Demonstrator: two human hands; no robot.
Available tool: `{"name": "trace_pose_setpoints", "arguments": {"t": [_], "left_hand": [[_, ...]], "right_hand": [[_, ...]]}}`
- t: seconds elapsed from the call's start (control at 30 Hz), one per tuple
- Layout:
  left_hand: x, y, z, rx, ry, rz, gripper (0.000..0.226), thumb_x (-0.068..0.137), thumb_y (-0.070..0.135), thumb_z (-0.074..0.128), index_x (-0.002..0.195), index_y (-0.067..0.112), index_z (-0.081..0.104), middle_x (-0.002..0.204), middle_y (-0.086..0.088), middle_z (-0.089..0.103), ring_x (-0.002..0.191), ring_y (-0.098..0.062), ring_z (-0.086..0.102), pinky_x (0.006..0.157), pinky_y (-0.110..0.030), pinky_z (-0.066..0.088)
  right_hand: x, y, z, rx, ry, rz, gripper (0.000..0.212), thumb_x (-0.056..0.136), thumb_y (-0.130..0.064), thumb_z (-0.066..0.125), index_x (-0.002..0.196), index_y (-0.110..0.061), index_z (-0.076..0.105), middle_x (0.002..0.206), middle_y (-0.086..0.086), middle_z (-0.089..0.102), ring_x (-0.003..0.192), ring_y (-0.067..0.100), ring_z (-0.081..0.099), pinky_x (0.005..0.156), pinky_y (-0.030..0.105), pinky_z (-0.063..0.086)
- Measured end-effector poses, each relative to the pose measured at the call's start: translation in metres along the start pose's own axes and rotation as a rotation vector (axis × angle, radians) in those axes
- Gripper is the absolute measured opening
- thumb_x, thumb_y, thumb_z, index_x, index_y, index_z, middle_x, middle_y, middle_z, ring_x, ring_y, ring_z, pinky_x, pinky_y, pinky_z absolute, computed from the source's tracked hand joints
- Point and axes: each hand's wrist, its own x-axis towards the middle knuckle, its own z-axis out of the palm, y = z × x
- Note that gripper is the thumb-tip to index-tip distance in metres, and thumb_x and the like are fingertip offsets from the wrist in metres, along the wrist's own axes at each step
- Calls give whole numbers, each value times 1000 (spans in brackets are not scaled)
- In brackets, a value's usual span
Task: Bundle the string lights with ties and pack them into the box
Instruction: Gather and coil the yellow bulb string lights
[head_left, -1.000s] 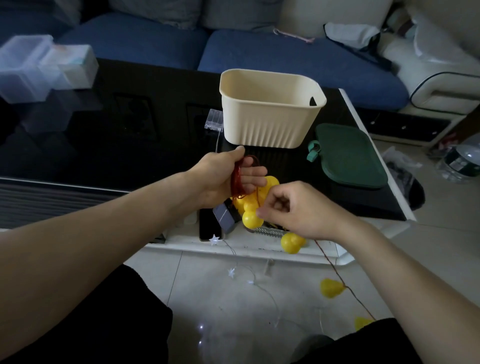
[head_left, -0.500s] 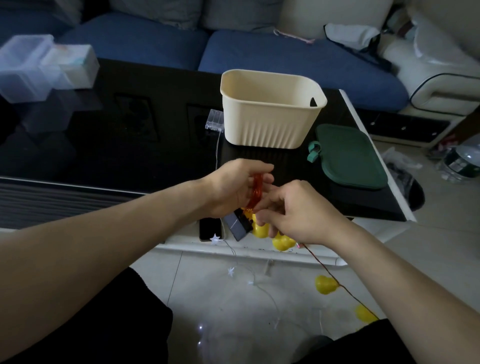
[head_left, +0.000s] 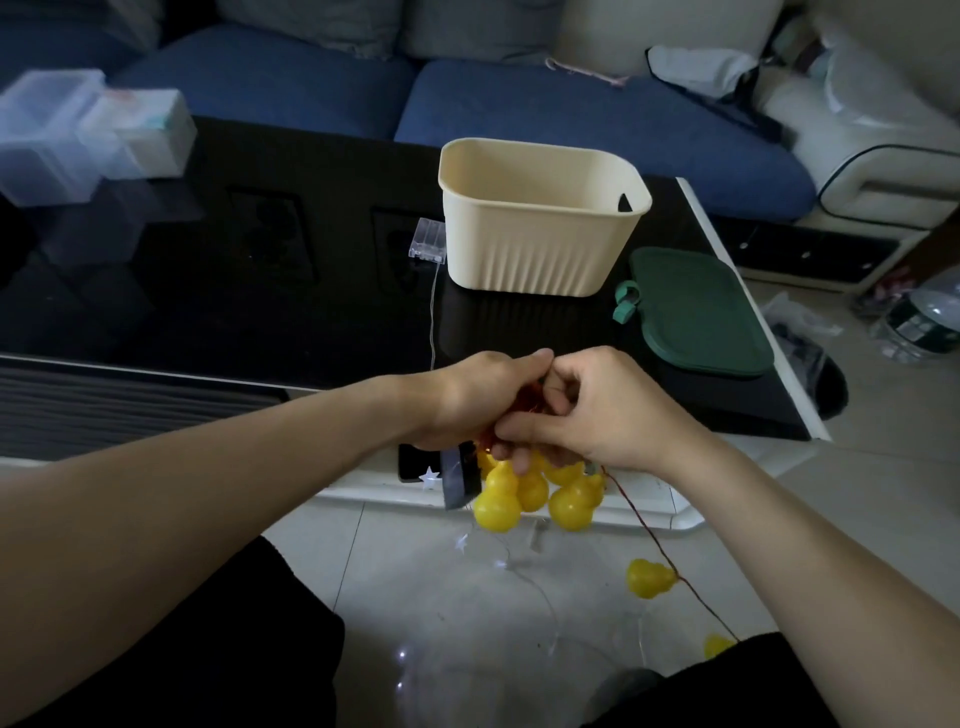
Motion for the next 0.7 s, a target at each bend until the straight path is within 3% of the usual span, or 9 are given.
{"name": "trace_pose_setpoints", "arguments": {"t": [0.17, 0.3, 0.4, 0.5, 0.6, 0.7], "left_hand": [[-1, 5, 0, 200, -4, -26, 64, 107, 43, 24, 69, 6, 58, 48, -7, 58, 34, -15, 34, 43, -28, 24], [-3, 9, -5, 215, 19, -25, 57, 104, 41, 39, 57, 12, 52, 46, -4, 43, 39, -16, 25, 46, -32, 16], [-2, 8, -9, 179, 73, -65, 53, 103, 38, 43, 58, 13, 51, 44, 1, 33, 41, -14, 19, 47, -28, 11], [-3, 7, -12, 181, 68, -96, 50, 103, 39, 44, 62, 12, 53, 46, 3, 28, 41, -12, 16, 48, -28, 9], [-5, 6, -15, 212, 29, -94, 46, 103, 39, 44, 67, 12, 52, 49, 1, 27, 43, -13, 17, 44, -25, 13], [-6, 5, -15, 201, -38, -89, 49, 104, 44, 37, 74, 9, 54, 48, 0, 38, 40, -13, 23, 43, -26, 15]], "right_hand": [[0, -1, -9, -22, -187, 97, 54, 68, -60, 73, 56, -15, 47, 45, -5, 56, 45, 10, 56, 48, 25, 47], [3, 10, -17, 27, -223, 56, 69, 67, -68, 68, 73, 0, 61, 51, -5, 53, 50, 11, 50, 54, 31, 41], [3, 18, -24, 64, -283, 35, 53, 70, -63, 73, 77, -11, 71, 66, 2, 60, 64, 13, 54, 64, 36, 43], [2, 23, -26, 75, -354, 46, 29, 80, -43, 74, 78, -14, 72, 71, 3, 64, 69, 12, 56, 67, 30, 44], [4, 26, -23, 122, -267, 20, 23, 82, -38, 71, 81, -15, 73, 74, 1, 70, 70, 10, 63, 68, 24, 49], [6, 27, -21, 158, -135, -38, 24, 78, -40, 70, 80, -16, 73, 69, -6, 70, 67, 7, 62, 64, 20, 48]]}}
